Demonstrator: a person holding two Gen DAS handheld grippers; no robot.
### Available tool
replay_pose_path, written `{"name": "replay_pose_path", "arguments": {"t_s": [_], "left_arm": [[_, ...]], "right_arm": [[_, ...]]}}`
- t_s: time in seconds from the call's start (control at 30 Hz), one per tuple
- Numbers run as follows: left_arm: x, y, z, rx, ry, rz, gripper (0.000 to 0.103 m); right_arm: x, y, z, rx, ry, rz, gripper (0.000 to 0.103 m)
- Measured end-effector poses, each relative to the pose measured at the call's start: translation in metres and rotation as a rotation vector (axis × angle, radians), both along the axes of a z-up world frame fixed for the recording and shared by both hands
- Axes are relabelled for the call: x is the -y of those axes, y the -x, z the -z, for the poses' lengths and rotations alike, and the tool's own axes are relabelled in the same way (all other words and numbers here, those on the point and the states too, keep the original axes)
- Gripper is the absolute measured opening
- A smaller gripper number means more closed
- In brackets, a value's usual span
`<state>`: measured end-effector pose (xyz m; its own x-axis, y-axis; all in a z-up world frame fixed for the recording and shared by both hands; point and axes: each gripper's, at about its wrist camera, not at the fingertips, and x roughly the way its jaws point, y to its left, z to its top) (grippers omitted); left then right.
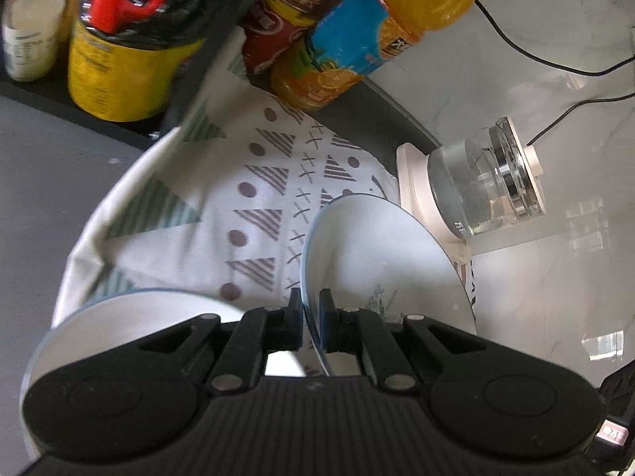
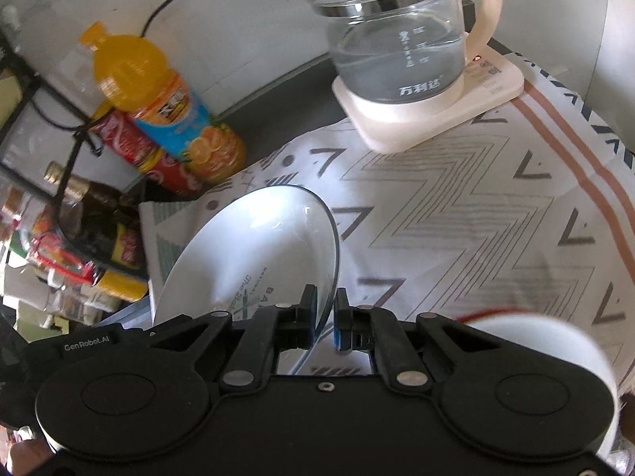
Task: Organize plates and bowls
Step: 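Lift the 'Bakery' plate and lower it onto the plate stack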
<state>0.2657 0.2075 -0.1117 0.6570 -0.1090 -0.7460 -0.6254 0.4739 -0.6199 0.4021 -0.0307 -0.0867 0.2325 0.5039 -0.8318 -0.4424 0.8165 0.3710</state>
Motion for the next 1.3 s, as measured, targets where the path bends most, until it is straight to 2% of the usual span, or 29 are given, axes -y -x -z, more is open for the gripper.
{"name": "replay_pose_path", "arguments": {"t_s": [0.37, 0.7, 1.0, 1.3], "left_arm": [[0.002, 0.057, 0.000, -0.011, -0.030, 0.030, 0.005], [0.013, 0.103, 0.011, -0.049, -0.054, 0.033, 0.006], [0.017, 0.129, 0.027, -0.093, -0.053, 0.026, 0.006], [0.021, 0.133, 0.035, -0.127, -0.068, 0.031, 0.008]], "right_arm": [[0.006, 0.058, 0.003, 0.013, -0.017, -0.033, 0.009], [0.005, 0.101, 0.017, 0.036, 0.002, -0.116, 0.009], [0.003, 0.122, 0.035, 0.013, 0.025, -0.161, 0.009], [-0.002, 0.127, 0.047, -0.003, 0.049, -0.168, 0.009]]}}
